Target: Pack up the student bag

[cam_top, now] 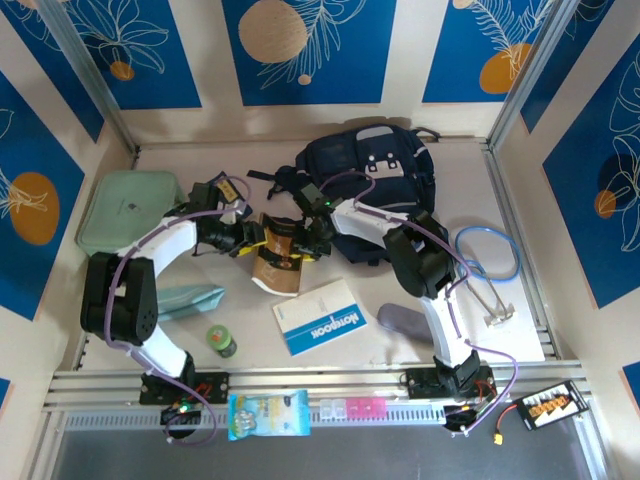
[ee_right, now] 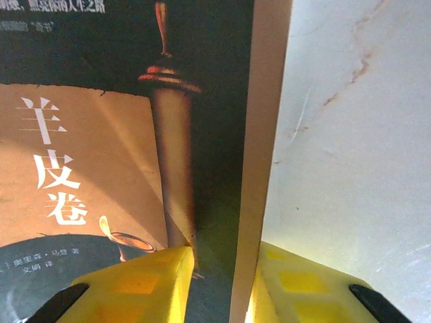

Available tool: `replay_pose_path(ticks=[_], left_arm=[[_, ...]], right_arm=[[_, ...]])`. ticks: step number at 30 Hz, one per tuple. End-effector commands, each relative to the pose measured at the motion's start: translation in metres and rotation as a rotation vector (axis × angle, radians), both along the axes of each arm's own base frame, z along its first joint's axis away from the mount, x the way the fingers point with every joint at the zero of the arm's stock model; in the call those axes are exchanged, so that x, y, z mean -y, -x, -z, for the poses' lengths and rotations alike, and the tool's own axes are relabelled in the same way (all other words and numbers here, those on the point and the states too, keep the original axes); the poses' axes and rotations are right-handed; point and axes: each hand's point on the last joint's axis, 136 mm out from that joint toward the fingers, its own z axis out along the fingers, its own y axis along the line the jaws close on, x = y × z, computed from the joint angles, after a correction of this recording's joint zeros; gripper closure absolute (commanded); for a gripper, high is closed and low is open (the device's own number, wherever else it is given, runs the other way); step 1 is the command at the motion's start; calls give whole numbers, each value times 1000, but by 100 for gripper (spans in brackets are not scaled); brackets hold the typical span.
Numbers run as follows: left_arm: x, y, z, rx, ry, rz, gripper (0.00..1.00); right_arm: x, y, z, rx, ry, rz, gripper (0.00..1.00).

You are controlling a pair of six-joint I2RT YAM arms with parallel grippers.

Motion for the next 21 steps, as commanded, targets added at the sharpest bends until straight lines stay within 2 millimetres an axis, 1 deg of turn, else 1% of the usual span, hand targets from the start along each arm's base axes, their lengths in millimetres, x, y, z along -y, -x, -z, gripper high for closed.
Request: replay_pose_path(ticks=[1,3,6,11,13,16,21], left_arm=[[32,21,-11,-26,97,150,53],[27,24,3,-57,21,168,54],[28,23,12,-78,11,172,55],[31,18,15,-71,11,168,56],[31,17,15,-70,8,162,58],[28,14,16,-63,-14,154,62],[23,9,10,-34,-52,137,72]], right_arm=[[-6,21,26,-62,7,-17,71],[-4,21,27,-59,19,-10,71],[0,20,30,-59,35,1,71],[11,21,35,-56,87,18,77],[15,22,38,-56,105,24,79],[18,23,41,-61,115,29,79],[16,22,35,-47,98,22,79]])
